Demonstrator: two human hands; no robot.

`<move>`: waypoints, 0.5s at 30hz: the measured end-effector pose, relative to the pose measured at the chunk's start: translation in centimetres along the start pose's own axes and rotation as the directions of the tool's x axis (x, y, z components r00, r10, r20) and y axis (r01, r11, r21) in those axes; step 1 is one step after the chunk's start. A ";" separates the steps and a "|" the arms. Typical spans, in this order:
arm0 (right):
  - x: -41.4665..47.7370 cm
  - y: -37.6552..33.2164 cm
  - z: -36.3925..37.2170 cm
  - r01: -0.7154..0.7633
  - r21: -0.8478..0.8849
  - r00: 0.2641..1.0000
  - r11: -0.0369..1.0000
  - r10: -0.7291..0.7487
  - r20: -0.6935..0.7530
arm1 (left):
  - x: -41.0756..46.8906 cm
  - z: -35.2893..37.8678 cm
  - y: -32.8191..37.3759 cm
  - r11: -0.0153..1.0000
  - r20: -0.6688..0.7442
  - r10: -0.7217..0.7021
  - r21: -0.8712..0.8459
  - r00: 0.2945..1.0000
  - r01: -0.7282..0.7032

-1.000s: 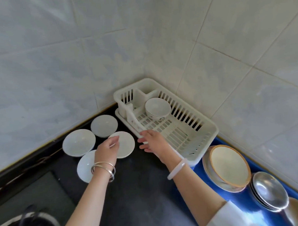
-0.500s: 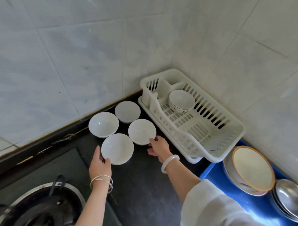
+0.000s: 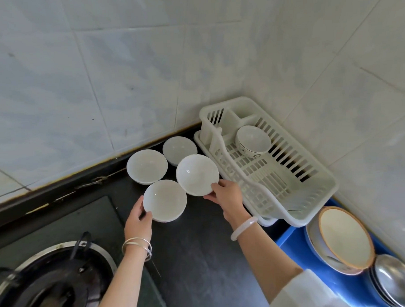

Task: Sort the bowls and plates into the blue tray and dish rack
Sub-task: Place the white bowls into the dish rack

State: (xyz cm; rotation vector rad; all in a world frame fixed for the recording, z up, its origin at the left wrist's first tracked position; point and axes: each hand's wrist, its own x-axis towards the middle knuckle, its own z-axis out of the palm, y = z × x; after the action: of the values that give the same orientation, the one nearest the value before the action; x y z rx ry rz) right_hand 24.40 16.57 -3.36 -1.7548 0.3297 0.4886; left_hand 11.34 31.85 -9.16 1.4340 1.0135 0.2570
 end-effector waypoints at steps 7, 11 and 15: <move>-1.7 -1.1 2.5 -0.016 -0.261 0.996 0.965 0.040 0.083 | 0.4 0.1 0.7 0.908 0.003 -0.222 -0.363 0.975 0.208; -2.0 -0.8 4.0 0.005 -0.436 0.993 0.900 0.045 0.105 | 0.4 0.0 1.1 0.860 0.030 -0.268 -0.444 0.963 0.253; -2.2 -0.4 4.7 0.008 -0.537 0.994 0.843 0.051 0.095 | 0.7 0.2 0.8 0.880 0.021 -0.265 -0.405 0.964 0.250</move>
State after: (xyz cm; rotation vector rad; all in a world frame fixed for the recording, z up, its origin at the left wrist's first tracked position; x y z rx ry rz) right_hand 21.95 21.14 -2.85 -2.2614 0.1389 0.7408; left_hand 12.20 32.37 -8.72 0.9100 1.0938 0.2782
